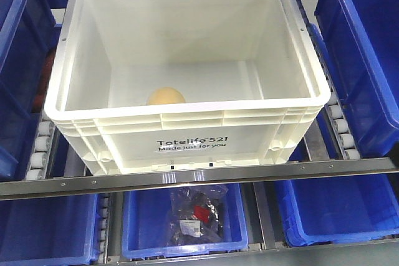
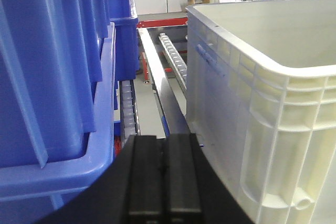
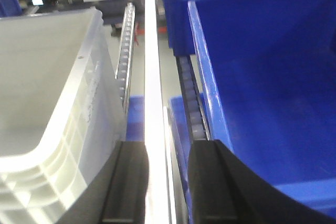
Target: Place moving items into box and shelve
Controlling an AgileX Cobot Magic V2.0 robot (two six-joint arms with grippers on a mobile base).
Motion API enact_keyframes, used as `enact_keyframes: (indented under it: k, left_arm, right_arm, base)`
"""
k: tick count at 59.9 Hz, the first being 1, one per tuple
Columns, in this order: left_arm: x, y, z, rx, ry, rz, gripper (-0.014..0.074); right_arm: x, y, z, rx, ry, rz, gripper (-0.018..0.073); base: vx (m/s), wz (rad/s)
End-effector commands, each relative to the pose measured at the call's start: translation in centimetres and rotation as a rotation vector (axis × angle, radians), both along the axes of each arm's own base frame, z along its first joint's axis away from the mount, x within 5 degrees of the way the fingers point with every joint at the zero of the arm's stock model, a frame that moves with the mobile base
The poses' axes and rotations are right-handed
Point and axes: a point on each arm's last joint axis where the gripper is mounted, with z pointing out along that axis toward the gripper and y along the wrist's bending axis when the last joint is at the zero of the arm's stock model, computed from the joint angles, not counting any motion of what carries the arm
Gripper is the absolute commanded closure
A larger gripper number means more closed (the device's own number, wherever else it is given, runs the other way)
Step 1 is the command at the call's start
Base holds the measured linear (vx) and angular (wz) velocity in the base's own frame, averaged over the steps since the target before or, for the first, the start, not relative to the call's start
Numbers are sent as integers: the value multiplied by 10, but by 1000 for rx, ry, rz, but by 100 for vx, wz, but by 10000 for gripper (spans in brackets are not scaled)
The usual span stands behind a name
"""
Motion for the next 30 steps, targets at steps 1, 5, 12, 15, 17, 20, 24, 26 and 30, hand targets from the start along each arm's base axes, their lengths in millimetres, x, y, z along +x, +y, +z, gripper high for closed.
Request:
enact_keyframes:
  k: [1, 5, 12, 15, 17, 20, 24, 26, 30]
  left_arm:
    - [0, 1, 1, -23, -64, 7, 603]
    - [0, 1, 1, -23, -64, 7, 603]
    - [0, 1, 1, -23, -64, 7, 603]
    - [0, 1, 1, -23, -64, 7, 603]
    - [0, 1, 1, -23, -64, 7, 603]
    - [0, 1, 1, -23, -64, 7, 603]
    - [0, 1, 1, -23, -64, 7, 603]
    - [0, 1, 1, -23, -64, 7, 603]
    - [0, 1, 1, -22, -59, 7, 603]
  right_arm:
    - [-14, -1, 0, -15, -166, -2, 314]
    - [-22, -3, -14, -10, -174, -23, 327]
    - [-34, -6, -35, 2, -189, -61, 340]
    - [-38, -7, -45, 0, -195, -69, 343]
    - [-40, -7, -53, 1, -196, -70, 345]
    - [-43, -6, -61, 7, -199, -70, 345]
    - [-49, -6, -68, -16, -139, -64, 346]
    - [-52, -6, -70, -36, -131, -64, 346]
    - [-51, -6, -74, -32, -77, -64, 346]
  base:
    - [0, 0]
    - [0, 0]
    - [0, 0]
    - [0, 0]
    - [0, 0]
    - [0, 0]
    - [0, 0]
    - [0, 0]
    - [0, 0]
